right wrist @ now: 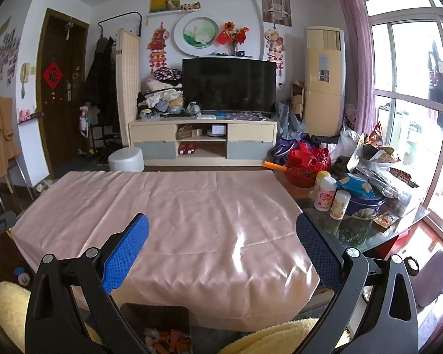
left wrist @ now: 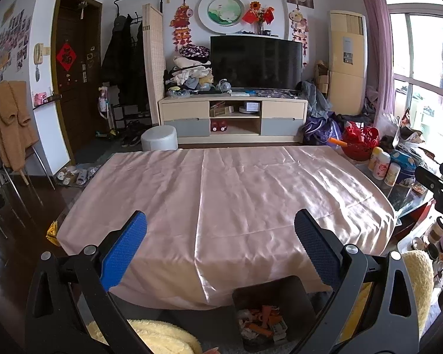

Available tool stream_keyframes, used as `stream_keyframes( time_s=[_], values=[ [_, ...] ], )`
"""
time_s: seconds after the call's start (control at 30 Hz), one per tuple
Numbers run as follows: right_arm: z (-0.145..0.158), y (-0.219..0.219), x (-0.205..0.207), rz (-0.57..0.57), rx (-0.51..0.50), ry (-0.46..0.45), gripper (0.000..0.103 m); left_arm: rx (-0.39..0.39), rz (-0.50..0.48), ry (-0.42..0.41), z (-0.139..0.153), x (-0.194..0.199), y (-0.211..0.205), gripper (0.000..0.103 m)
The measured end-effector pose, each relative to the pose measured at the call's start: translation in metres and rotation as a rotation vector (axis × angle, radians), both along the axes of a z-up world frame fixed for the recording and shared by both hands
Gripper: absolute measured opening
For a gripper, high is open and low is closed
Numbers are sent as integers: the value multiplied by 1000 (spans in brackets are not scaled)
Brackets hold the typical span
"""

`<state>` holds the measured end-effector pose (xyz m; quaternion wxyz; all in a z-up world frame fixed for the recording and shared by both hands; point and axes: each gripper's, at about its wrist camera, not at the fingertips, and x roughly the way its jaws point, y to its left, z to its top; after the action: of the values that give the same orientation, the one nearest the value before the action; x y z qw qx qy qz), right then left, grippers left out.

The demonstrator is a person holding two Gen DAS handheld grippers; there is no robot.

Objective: Collect trash

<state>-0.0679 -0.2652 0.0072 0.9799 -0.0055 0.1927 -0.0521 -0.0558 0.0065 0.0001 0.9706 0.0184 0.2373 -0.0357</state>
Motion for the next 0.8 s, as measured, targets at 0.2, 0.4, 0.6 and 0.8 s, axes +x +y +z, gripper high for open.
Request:
stream_keyframes(
  time_s=[0.2, 0.4, 0.6, 0.8],
  values=[
    [0, 0, 0, 1, 1, -1, 100, -1, 2, -7, 0, 1, 0, 95],
    [-2, 0, -2, 5, 9, 0, 100, 1, 9, -7, -1, -3, 2, 95],
    [-2, 2, -6, 0, 13, -2, 100, 1, 14, -15, -1, -7, 1, 95],
    [-2, 6, -9, -1, 21, 0, 100, 1, 13, -15, -1, -7, 2, 95]
  ],
)
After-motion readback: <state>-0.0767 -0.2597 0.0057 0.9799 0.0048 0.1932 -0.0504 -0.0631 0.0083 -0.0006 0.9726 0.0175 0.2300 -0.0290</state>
